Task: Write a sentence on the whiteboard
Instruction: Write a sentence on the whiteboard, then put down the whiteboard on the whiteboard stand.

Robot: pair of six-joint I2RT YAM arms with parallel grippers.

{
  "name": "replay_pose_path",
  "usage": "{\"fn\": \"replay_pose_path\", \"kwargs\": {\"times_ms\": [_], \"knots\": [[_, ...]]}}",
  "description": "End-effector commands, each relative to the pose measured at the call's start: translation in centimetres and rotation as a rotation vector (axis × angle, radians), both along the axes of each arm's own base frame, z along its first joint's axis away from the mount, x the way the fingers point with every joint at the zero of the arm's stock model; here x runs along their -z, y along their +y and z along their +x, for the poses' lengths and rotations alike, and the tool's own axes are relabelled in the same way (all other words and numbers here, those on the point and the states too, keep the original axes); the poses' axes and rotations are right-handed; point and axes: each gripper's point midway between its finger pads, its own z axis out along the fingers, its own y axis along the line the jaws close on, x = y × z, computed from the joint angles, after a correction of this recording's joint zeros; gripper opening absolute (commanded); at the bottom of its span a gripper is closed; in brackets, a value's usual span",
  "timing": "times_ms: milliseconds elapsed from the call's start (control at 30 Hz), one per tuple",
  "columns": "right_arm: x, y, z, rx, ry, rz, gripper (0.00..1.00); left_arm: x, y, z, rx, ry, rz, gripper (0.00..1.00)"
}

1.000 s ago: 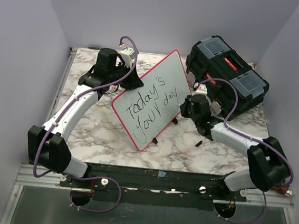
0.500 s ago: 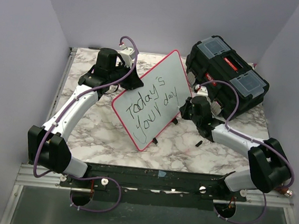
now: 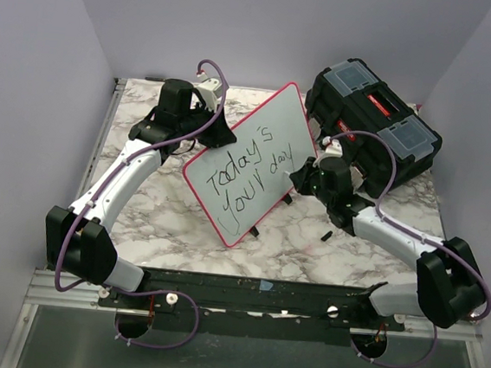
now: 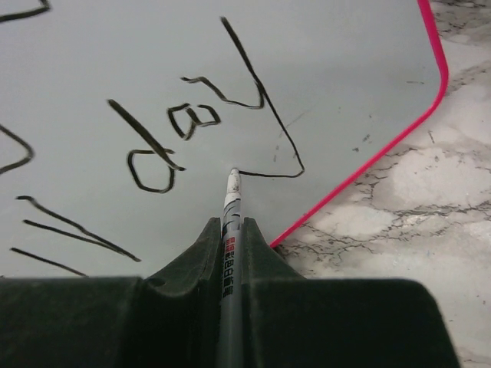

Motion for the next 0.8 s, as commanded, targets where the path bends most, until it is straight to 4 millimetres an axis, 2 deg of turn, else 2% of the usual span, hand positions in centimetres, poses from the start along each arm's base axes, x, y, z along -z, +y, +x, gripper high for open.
{"fn": "replay_pose_path", "kwargs": {"times_ms": [0, 233, 400, 767], "knots": [[-3.9, 1.7, -0.8, -0.070, -0.049, 0.083, 0.01, 1.6, -0.1, -1.1, 0.066, -0.013, 0.078, 0.00], [-9.4, -1.2, -2.3, 0.011, -0.162, 0.106, 0.01, 1.8, -0.2, -1.2, 0.069, -0.006, 0.081, 0.00], [-11.8, -3.0, -3.4, 0.061, -0.213, 0.119, 0.01, 1.9, -0.4, -1.5, 0.069, -0.001, 0.088, 0.00], [-12.6, -4.5, -4.3, 0.095, -0.244, 0.108, 0.01, 3.4, -1.1, -2.3, 0.072, 0.089, 0.132, 0.00]]}}
